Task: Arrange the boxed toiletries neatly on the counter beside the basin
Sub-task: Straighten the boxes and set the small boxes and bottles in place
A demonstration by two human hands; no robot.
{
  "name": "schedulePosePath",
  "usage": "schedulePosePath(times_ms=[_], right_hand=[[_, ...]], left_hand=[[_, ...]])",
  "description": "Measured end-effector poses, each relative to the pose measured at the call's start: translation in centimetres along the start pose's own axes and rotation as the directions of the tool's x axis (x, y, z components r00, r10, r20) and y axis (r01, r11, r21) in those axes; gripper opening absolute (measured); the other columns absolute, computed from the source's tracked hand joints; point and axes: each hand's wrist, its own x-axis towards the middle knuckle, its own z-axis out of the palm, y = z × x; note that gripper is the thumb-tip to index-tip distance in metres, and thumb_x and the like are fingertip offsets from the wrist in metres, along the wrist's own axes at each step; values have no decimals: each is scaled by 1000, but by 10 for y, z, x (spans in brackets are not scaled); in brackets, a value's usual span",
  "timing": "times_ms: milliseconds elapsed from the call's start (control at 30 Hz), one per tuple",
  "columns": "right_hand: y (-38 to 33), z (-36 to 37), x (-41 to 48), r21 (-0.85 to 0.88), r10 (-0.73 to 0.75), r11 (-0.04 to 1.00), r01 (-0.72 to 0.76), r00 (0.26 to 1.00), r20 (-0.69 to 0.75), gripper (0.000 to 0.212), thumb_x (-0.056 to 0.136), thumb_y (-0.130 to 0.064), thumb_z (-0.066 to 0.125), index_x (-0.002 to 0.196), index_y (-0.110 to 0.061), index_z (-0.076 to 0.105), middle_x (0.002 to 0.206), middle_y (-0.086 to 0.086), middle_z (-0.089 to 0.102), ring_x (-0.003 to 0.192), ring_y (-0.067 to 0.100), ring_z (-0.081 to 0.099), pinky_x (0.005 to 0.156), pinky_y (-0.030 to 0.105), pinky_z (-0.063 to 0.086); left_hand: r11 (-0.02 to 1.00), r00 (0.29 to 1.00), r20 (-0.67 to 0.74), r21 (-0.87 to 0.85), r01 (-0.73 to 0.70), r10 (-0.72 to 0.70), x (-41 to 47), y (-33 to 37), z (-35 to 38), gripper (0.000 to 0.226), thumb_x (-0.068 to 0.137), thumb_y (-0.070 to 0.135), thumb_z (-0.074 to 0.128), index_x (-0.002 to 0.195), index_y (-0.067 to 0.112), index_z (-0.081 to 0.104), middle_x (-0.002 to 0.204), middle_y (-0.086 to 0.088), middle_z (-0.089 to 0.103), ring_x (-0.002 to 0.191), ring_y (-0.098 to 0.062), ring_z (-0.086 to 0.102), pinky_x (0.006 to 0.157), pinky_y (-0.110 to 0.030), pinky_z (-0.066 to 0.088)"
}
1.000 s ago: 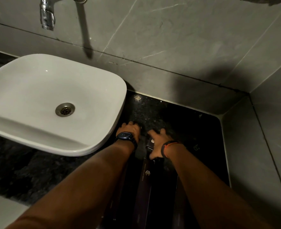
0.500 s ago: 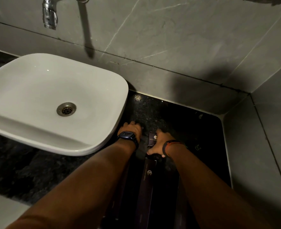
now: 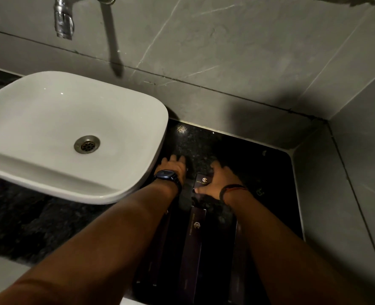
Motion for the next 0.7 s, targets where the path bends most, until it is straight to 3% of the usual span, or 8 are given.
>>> schedulePosePath(times_ms=[67,133,200,267,333,433,700], right_hand=[[9,-18,-6,118,-6,992,33,975,-223,76,64,-55,71,126,-18,45,125,16,55,112,36,57,94,43,51],[27,-37,-12,255,71,965,61,876,-478,50,72,-45,68,110,-14,56,110,18,62,102,37,60,87,41,51],[56,-51,-18,313,166,949,45,774,-612,35,75,-30,67,101,-9,60,103,22,62,98,40,59,86,44,51],[87,-55,-23,323,233,945,-47,789,-568,37,70,-21,70,103,-8,60,107,24,60,99,42,58,89,47,51],[109,-52,-27,281,236,953,-115,865,-443,51,64,-20,75,111,-11,57,113,23,57,104,41,57,93,46,51],[125,-48,-28,223,164,970,-96,937,-308,63,67,-18,78,123,-12,51,121,24,52,110,40,56,95,39,47],[137,-40,-16,125,95,990,-61,954,-283,30,81,-17,66,108,-5,59,114,24,56,105,40,57,89,37,48]], left_hand=[[999,997,-69,19,-30,31,-1,4,-6,82,83,21,69,149,19,21,149,-14,31,135,-38,34,111,-45,37],[994,976,-189,5,-108,107,-4,17,-13,83,77,29,73,146,18,29,145,-14,37,131,-38,39,109,-44,39],[978,940,-286,-45,-206,185,-9,39,-16,76,76,35,73,141,16,39,138,-14,45,125,-36,45,107,-42,43],[947,918,-304,-114,-300,254,-14,65,-13,68,76,34,73,136,16,47,132,-14,52,121,-36,51,104,-41,46],[908,910,-266,-189,-373,319,-18,89,-4,63,75,31,75,132,15,52,128,-16,57,118,-36,55,101,-40,49],[883,904,-211,-220,-415,372,-17,121,10,59,76,27,75,130,14,55,125,-18,60,114,-37,59,97,-39,51],[913,926,-183,-185,-362,330,1,159,34,31,89,22,61,118,14,63,119,-17,66,106,-37,64,89,-40,54]])
